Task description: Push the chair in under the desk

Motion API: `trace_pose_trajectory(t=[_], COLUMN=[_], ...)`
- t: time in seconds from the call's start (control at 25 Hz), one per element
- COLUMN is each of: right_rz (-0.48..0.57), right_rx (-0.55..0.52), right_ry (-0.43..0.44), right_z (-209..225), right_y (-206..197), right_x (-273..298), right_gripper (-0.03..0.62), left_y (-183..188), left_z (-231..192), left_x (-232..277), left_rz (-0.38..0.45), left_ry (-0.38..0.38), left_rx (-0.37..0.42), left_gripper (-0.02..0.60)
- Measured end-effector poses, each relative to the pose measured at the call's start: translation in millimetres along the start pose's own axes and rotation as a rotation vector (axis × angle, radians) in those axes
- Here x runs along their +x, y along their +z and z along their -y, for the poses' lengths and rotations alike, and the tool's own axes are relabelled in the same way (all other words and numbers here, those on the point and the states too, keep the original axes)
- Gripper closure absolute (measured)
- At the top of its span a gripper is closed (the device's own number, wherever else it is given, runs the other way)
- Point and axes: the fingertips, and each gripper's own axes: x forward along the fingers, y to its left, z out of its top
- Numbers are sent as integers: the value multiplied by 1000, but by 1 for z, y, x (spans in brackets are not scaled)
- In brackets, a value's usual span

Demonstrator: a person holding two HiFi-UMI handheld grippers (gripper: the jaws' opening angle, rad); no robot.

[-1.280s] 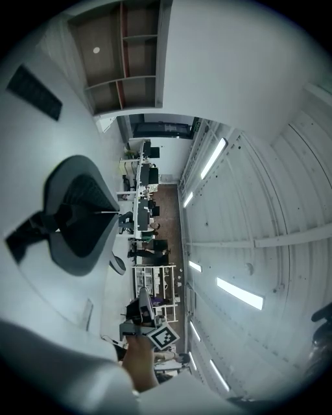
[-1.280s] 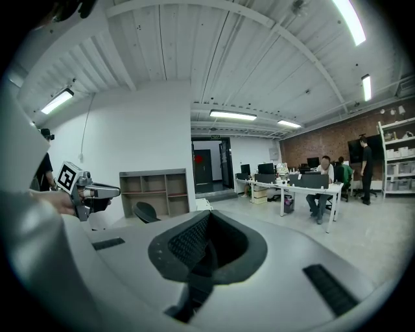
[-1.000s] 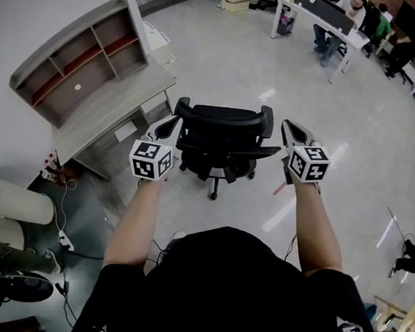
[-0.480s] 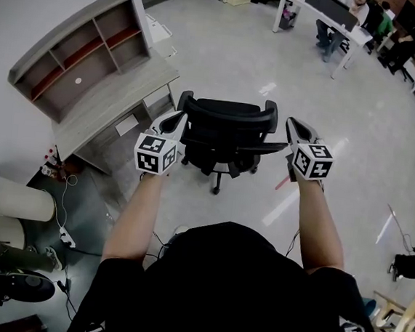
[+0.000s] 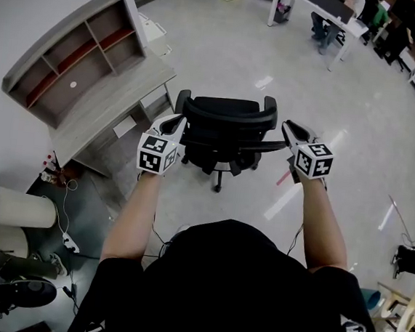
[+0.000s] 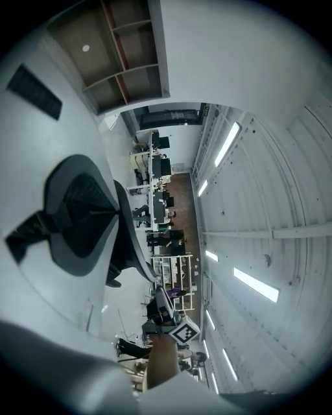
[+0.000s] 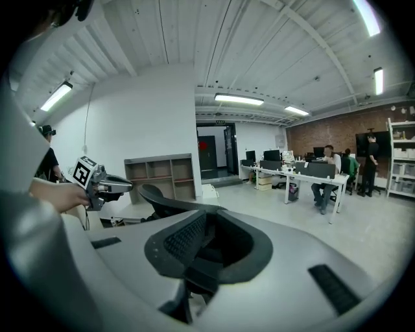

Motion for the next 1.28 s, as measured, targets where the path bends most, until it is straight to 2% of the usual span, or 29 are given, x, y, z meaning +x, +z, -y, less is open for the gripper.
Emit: trace_pose_trajectory(t=[0.28, 0.4, 0.6, 0.72, 0.96, 1.2, 1.28], right_rz=[-107, -157, -238, -288, -390, -463, -499], right_rx=[-32, -71, -146, -188, -280, -347, -415], right_ry=[75, 112, 179, 198, 248, 279, 277], right_z=[-6, -8, -18, -20, -24, -25, -22], right_y=[-30, -45, -69, -85, -118, -142, -151], right_x=[20, 28, 37, 41, 51, 61, 64], right_gripper=[515, 485, 429, 416, 375, 363, 361], left_y=[-24, -42, -70, -91, -134, -168, -178], left_z=[2, 5, 10, 16, 37, 40, 42], left_x=[19, 30, 43, 52, 60, 69, 73], left_rz=[-69, -143, -244, -297, -469, -594, -630], left_ry=[-76, -126, -202, -258, -372, -425, -436], left_rx=[59, 94, 169, 255, 476, 638, 690], left_gripper=[560, 485, 441, 428, 407, 380, 367])
